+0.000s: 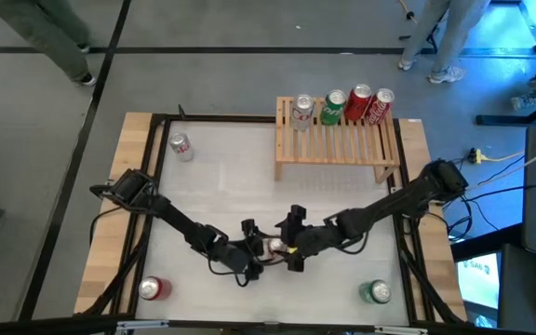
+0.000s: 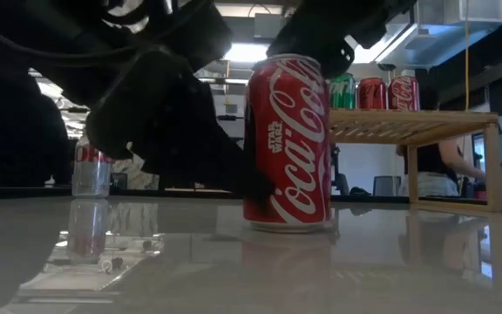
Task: Place canned beverage on shelf
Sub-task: Put the red white soda can on the shelf aligned with the other red white soda can
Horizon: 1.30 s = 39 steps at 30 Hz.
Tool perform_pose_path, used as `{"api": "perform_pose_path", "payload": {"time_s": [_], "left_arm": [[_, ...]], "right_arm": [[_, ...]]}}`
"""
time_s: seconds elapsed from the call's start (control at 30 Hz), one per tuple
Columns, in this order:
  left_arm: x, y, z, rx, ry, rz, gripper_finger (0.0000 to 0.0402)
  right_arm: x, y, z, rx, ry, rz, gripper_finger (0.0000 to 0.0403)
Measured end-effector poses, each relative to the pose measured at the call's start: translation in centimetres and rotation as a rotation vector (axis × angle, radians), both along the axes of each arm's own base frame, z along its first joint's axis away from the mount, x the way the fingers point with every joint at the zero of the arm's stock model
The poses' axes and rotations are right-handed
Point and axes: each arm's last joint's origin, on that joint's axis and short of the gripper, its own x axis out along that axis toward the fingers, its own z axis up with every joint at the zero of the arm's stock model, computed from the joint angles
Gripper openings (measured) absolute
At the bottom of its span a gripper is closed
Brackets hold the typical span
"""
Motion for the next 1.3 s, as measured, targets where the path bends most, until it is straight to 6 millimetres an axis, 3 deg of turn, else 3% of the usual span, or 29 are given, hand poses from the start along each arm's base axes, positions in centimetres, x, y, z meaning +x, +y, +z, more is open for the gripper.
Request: {"api": "perform_pose_path", "payload": {"time_s": [0.2, 0.87, 1.07, 1.3], "left_arm": [[0.3, 0.4, 0.1, -0.017, 0.0, -0.013, 0.0336], [0.3, 0.4, 0.0, -0.014, 0.001, -0.009, 0.0336], [0.3, 0.5, 0.0, -0.012, 0.005, -0.009, 0.0336], [0.3, 0.4, 0.0, -0.012, 0.006, -0.01, 0.0336]], "right_arm": [[0.3, 0.3, -0.5, 0.017, 0.011, 0.02, 0.0351], [0.0, 1.0, 3.3, 0.024, 0.08, 0.075, 0.0351], [0.2, 1.2, 2.3, 0.022, 0.111, 0.058, 0.0351], [1.0, 1.5, -0.4, -0.034, 0.172, 0.031, 0.0351]]}}
